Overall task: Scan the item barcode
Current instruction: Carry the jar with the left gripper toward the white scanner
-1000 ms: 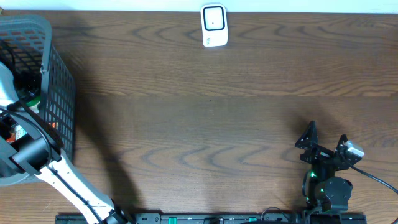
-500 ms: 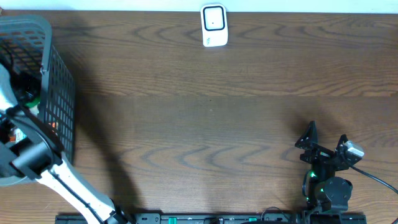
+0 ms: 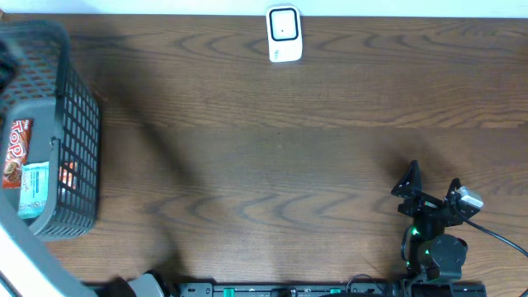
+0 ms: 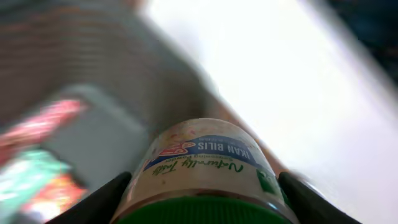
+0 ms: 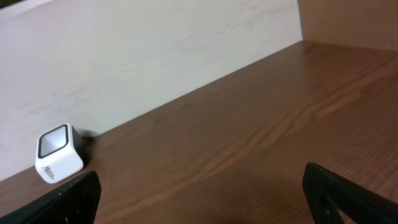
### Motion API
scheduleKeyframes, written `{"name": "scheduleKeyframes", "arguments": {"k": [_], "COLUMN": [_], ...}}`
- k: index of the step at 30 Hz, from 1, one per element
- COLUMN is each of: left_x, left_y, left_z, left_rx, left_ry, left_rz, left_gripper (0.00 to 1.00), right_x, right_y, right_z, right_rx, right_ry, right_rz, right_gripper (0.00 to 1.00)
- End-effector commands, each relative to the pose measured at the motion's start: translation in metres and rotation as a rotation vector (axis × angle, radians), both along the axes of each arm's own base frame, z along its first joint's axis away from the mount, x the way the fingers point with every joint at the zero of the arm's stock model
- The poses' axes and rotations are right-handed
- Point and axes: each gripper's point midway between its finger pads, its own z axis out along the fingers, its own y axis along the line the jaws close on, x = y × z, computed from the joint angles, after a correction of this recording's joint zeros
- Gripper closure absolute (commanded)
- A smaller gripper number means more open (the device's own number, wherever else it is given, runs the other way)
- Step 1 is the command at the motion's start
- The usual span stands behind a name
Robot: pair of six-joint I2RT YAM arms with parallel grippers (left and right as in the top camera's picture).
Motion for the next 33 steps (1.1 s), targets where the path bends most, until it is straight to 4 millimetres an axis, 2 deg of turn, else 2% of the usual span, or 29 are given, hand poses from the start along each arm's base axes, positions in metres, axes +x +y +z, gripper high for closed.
{"name": "scheduleKeyframes", "arguments": {"k": [1, 5, 8, 13, 16, 19, 22, 25, 28, 31, 33], "left_x": [0.016, 0.023, 0.03, 0.042, 0.043, 0.041, 0.043, 0.047, 0.047, 0.04, 0.03], "left_y": [-0.075, -0.156, -0.201, -0.239, -0.258, -0.274, -0.3, -0.329, -0.353, -0.37, -0.383], "left_z": [0.005, -0.01, -0.042, -0.111, -0.158, -0.193, -0.226, -0.256, -0.282, -0.312, -0.332], "left_rx": [-0.092, -0.119, -0.121, -0.09, -0.07, -0.069, -0.034, 0.078, 0.274, 0.478, 0.551], "left_ry": [-0.038, 0.025, 0.139, 0.355, 0.481, 0.561, 0.612, 0.643, 0.678, 0.733, 0.767], "left_rz": [-0.277, -0.508, -0.577, -0.465, -0.346, -0.262, -0.288, -0.44, -0.68, -0.942, -1.141], "left_gripper": [0.4, 0.4, 0.4, 0.4, 0.4, 0.4, 0.4, 0.4, 0.39, 0.39, 0.39], "right_x": [0.0, 0.0, 0.0, 0.0, 0.0, 0.0, 0.0, 0.0, 0.0, 0.0, 0.0], "right_y": [0.0, 0.0, 0.0, 0.0, 0.0, 0.0, 0.0, 0.0, 0.0, 0.0, 0.0], "right_z": [-0.001, -0.001, -0.001, -0.001, -0.001, -0.001, -0.001, -0.001, -0.001, -0.001, -0.001], "right_rx": [-0.011, -0.011, -0.011, -0.011, -0.011, -0.011, -0.011, -0.011, -0.011, -0.011, -0.011], "right_ry": [0.003, 0.003, 0.003, 0.003, 0.003, 0.003, 0.003, 0.003, 0.003, 0.002, 0.003], "right_rz": [-0.001, -0.001, -0.001, -0.001, -0.001, -0.001, -0.001, -0.001, -0.001, -0.001, -0.001], "right_gripper": [0.01, 0.01, 0.01, 0.01, 0.01, 0.01, 0.01, 0.01, 0.01, 0.01, 0.01]}}
